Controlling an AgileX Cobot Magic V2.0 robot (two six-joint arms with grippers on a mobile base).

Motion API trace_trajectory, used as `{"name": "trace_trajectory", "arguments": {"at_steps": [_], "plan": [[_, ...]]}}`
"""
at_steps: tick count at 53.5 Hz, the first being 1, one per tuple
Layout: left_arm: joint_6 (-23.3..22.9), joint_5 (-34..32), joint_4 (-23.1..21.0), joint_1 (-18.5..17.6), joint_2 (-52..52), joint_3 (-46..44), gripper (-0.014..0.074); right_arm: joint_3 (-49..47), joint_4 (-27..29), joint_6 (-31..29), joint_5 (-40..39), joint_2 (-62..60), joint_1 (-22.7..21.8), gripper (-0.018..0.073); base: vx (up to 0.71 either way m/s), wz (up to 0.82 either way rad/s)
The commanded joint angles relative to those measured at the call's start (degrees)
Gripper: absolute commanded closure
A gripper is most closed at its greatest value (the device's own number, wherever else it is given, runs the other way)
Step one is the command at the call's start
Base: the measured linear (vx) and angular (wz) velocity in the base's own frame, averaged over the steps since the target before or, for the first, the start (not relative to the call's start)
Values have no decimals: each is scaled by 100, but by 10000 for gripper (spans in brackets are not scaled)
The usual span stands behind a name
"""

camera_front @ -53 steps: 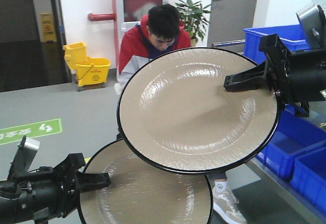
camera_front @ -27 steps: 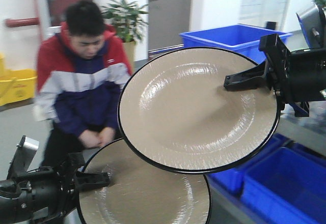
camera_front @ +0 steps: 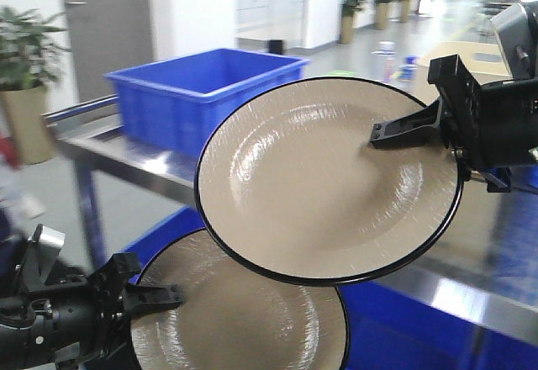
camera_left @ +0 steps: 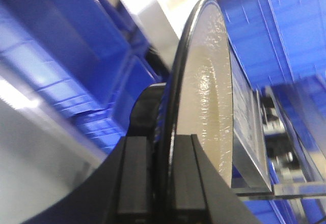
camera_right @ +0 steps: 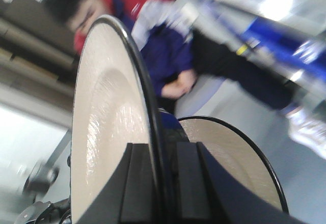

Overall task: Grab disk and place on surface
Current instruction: 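Hold both plates while the base drives to the steel table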

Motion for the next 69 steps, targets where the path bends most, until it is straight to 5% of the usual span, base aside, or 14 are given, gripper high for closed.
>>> {"name": "trace_trajectory", "arguments": {"at_steps": [1,69], "plan": [[-86,382,-815,-21,-220,-202,595,-215,649,42,-309,-242,-12,567,39,-74],[-86,382,-815,-21,-220,-202,595,-215,647,42,-314,-242,-12,567,30,-40]]}}
